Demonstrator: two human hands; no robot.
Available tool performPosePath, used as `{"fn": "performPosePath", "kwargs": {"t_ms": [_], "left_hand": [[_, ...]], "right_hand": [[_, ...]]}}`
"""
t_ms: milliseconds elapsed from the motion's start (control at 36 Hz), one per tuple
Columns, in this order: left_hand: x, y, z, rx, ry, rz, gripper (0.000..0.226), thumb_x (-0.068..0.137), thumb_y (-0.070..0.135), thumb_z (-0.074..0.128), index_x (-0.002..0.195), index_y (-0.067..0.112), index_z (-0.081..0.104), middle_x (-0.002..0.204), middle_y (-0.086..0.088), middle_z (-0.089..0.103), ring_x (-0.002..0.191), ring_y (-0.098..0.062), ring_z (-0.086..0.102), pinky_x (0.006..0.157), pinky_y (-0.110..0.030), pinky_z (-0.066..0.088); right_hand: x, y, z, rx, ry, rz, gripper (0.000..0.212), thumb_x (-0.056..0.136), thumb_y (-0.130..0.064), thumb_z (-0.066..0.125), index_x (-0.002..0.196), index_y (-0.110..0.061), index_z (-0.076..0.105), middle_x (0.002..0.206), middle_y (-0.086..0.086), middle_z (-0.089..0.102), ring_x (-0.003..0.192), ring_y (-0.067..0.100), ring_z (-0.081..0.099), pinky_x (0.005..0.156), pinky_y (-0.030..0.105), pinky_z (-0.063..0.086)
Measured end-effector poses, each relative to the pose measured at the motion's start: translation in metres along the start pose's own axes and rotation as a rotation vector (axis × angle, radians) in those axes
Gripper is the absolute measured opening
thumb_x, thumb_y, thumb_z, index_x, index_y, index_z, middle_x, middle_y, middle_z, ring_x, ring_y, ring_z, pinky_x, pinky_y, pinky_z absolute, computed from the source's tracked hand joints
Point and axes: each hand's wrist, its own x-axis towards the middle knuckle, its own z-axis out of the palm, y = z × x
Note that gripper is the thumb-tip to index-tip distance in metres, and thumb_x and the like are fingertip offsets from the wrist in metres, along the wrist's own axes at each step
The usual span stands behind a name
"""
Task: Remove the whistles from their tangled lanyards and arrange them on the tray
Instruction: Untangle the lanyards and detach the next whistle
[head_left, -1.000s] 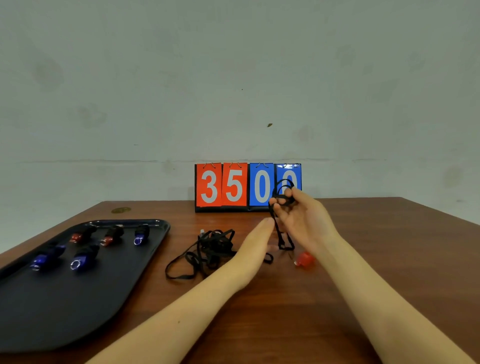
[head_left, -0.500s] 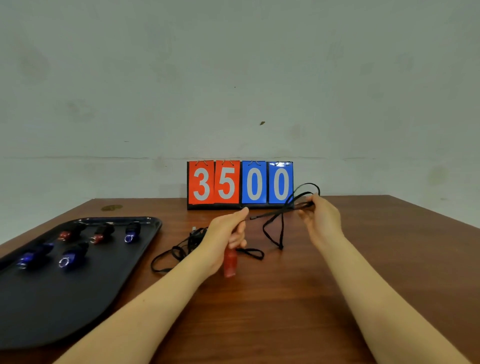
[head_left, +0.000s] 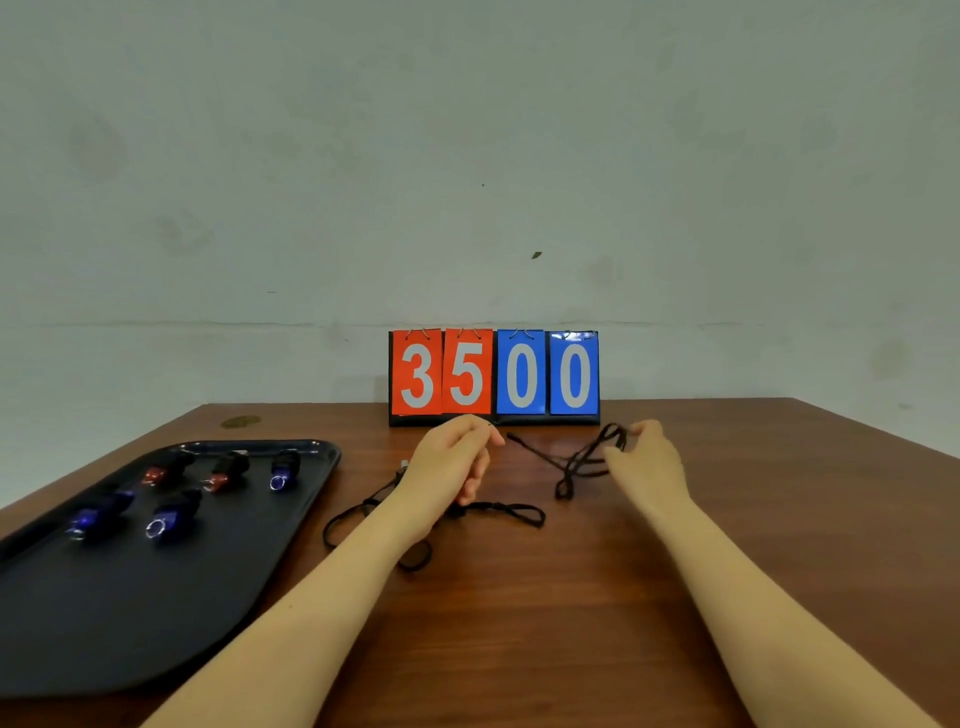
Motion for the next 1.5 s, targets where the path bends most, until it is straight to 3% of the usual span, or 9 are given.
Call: {"fn": "performPosePath", "kwargs": {"t_ms": [167, 333, 417, 583, 750, 1000, 1194, 1361, 1500], "left_hand": [[-0.002, 0.001, 0.006, 0.043, -0.004, 0.091, 0.027, 0.102, 0.017, 0.042, 0.087, 0.013, 0.064, 0.055, 0.001, 0.049, 0.043, -0.009, 0.041, 0.041, -0.02, 0.037], [0.0, 0.001, 0.006, -0.126, 0.033, 0.082, 0.028, 0.102, 0.02, 0.044, 0.087, 0.013, 0.066, 0.055, 0.0, 0.049, 0.045, -0.011, 0.042, 0.044, -0.024, 0.037], [0.003, -0.002, 0.0, -0.162, 0.1, 0.035, 0.027, 0.102, 0.02, 0.044, 0.088, 0.012, 0.066, 0.055, 0.001, 0.049, 0.048, -0.012, 0.042, 0.045, -0.023, 0.038], [0.006, -0.011, -0.005, 0.601, -0.052, 0.178, 0.015, 0.096, 0.039, 0.053, 0.094, 0.031, 0.064, 0.081, 0.015, 0.062, 0.071, 0.001, 0.057, 0.066, -0.016, 0.041], [0.003, -0.01, 0.008, 0.553, -0.127, 0.172, 0.019, 0.101, 0.036, 0.043, 0.1, 0.032, 0.061, 0.085, 0.021, 0.057, 0.081, 0.007, 0.053, 0.07, -0.013, 0.038], [0.009, -0.009, 0.011, 0.246, -0.108, -0.132, 0.017, 0.102, 0.026, 0.036, 0.099, 0.028, 0.052, 0.094, -0.001, 0.051, 0.068, -0.01, 0.045, 0.059, -0.019, 0.039], [-0.001, -0.007, 0.022, 0.221, -0.144, -0.002, 0.03, 0.098, 0.027, 0.054, 0.127, 0.027, 0.05, 0.122, 0.011, 0.055, 0.11, -0.004, 0.053, 0.09, -0.02, 0.048], [0.003, -0.01, 0.027, -0.003, 0.026, -0.001, 0.055, 0.094, 0.018, 0.06, 0.144, 0.029, 0.039, 0.12, 0.011, 0.054, 0.117, -0.014, 0.056, 0.102, -0.04, 0.049], [0.005, -0.004, 0.02, -0.378, 0.127, -0.065, 0.029, 0.097, 0.013, 0.054, 0.125, 0.016, 0.059, 0.115, -0.002, 0.067, 0.107, -0.016, 0.066, 0.095, -0.032, 0.053]], "right_hand": [[-0.014, -0.021, 0.0, 0.022, 0.041, -0.265, 0.046, 0.094, -0.016, 0.053, 0.138, -0.014, 0.042, 0.13, 0.002, 0.049, 0.113, 0.015, 0.051, 0.086, 0.022, 0.04], [-0.039, -0.053, 0.013, 0.208, -0.498, -0.256, 0.035, 0.104, -0.033, 0.032, 0.095, -0.027, 0.064, 0.081, -0.012, 0.067, 0.085, 0.003, 0.063, 0.075, 0.017, 0.044], [-0.045, -0.05, 0.018, 0.457, -0.696, -0.174, 0.039, 0.103, -0.031, 0.036, 0.075, -0.012, 0.056, 0.055, -0.001, 0.047, 0.052, 0.015, 0.05, 0.061, 0.025, 0.046], [-0.032, -0.051, 0.004, 1.015, -0.488, 0.089, 0.039, 0.103, -0.026, 0.04, 0.066, -0.014, 0.039, 0.05, -0.006, 0.028, 0.04, 0.008, 0.021, 0.037, 0.02, 0.02], [-0.028, -0.042, 0.001, 1.216, -0.427, 0.224, 0.034, 0.102, -0.031, 0.042, 0.073, -0.013, 0.044, 0.053, -0.005, 0.031, 0.038, 0.006, 0.023, 0.034, 0.019, 0.021], [-0.022, -0.038, 0.0, 1.137, -0.339, 0.256, 0.028, 0.101, -0.028, 0.046, 0.078, -0.013, 0.049, 0.05, -0.006, 0.032, 0.037, 0.006, 0.02, 0.032, 0.019, 0.018], [-0.021, -0.034, 0.003, 0.905, -0.228, 0.303, 0.026, 0.101, -0.027, 0.046, 0.079, -0.013, 0.049, 0.052, -0.006, 0.032, 0.039, 0.007, 0.022, 0.033, 0.019, 0.019], [-0.028, -0.036, 0.014, 0.702, -0.346, 0.263, 0.027, 0.101, -0.028, 0.045, 0.08, -0.012, 0.052, 0.048, -0.007, 0.036, 0.039, 0.007, 0.026, 0.036, 0.02, 0.021], [-0.033, -0.039, 0.022, 0.478, -0.453, 0.105, 0.03, 0.101, -0.033, 0.042, 0.082, -0.014, 0.055, 0.056, -0.004, 0.04, 0.046, 0.008, 0.032, 0.044, 0.021, 0.027]]}}
